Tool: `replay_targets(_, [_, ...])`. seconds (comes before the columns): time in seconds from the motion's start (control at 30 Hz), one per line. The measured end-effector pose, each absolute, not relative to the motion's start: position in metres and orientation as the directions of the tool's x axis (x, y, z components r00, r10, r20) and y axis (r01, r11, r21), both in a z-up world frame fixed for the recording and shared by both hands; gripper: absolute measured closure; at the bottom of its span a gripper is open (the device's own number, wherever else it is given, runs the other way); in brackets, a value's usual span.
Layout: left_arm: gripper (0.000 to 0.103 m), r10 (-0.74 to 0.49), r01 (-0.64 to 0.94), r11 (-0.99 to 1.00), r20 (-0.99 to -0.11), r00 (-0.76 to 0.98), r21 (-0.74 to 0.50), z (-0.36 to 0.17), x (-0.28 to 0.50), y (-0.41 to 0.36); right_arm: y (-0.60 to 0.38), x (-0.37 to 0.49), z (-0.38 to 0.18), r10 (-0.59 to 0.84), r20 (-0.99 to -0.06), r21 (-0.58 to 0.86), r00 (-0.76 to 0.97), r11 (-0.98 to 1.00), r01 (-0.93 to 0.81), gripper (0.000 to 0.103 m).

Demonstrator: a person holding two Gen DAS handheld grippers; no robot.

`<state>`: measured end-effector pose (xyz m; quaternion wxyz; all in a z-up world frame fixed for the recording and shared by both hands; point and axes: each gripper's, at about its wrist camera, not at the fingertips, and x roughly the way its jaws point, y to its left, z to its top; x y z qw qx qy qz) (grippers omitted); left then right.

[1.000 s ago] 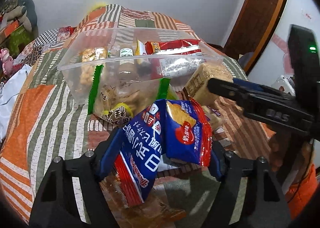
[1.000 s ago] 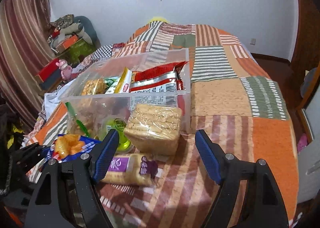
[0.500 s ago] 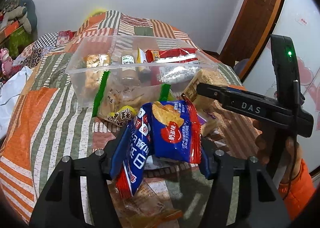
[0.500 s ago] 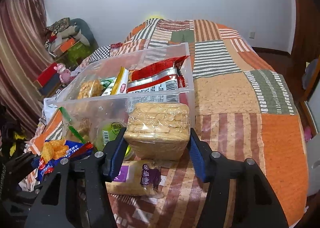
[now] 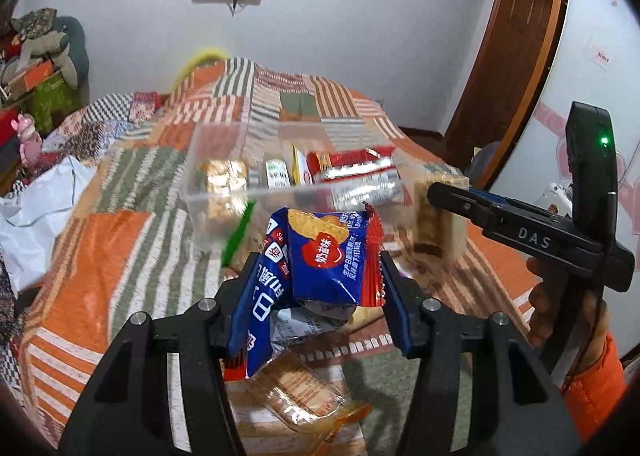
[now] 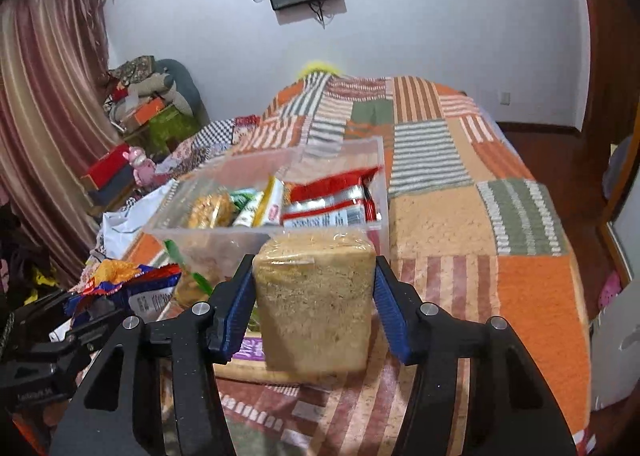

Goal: Organize snacks
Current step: 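Lower the blue chip bag and bread block into the clear box and release both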

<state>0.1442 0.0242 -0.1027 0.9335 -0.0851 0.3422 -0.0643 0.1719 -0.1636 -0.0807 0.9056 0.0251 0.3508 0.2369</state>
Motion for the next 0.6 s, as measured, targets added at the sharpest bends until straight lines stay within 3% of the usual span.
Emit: replay_targets(0.6, [0.048,-0.105,0.009,0.985,-0.548,0.830,-0.175,-0.062,0.173,0.056,-0.128,0.189,-0.054,0.480,-0.552,0.196,0.681,0.869,-0.454,0.051])
